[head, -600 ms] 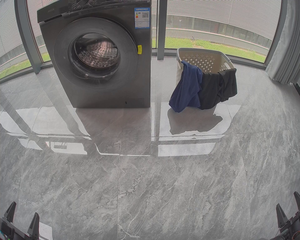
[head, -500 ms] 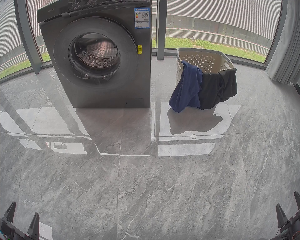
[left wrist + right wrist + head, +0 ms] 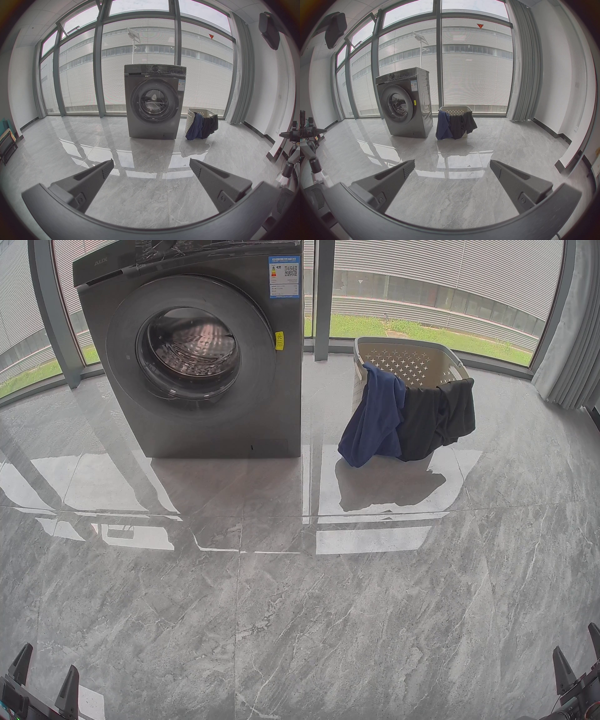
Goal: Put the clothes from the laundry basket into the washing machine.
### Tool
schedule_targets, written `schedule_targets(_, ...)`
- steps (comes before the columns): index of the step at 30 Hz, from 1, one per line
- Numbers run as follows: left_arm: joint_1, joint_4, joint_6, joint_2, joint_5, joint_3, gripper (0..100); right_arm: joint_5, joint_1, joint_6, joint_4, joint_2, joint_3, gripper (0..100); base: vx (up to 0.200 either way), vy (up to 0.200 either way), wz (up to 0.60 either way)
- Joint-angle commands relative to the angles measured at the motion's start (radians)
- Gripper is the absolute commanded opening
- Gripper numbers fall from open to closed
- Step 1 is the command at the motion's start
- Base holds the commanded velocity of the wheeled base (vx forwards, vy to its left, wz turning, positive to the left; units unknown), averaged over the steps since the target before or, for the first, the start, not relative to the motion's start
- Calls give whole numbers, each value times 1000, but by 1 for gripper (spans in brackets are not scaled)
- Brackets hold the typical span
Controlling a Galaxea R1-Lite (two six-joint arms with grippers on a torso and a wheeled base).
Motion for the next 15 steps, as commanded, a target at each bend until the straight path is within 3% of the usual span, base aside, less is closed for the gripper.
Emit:
schedule_targets(1, 1, 0, 0, -17, 0, 16, 100, 1, 0, 0, 0, -10, 18, 100, 200, 0, 0)
schedule_targets(15, 1, 0, -6, -17, 1, 16, 100, 1, 0, 1, 0, -10, 18, 100, 200, 0, 0)
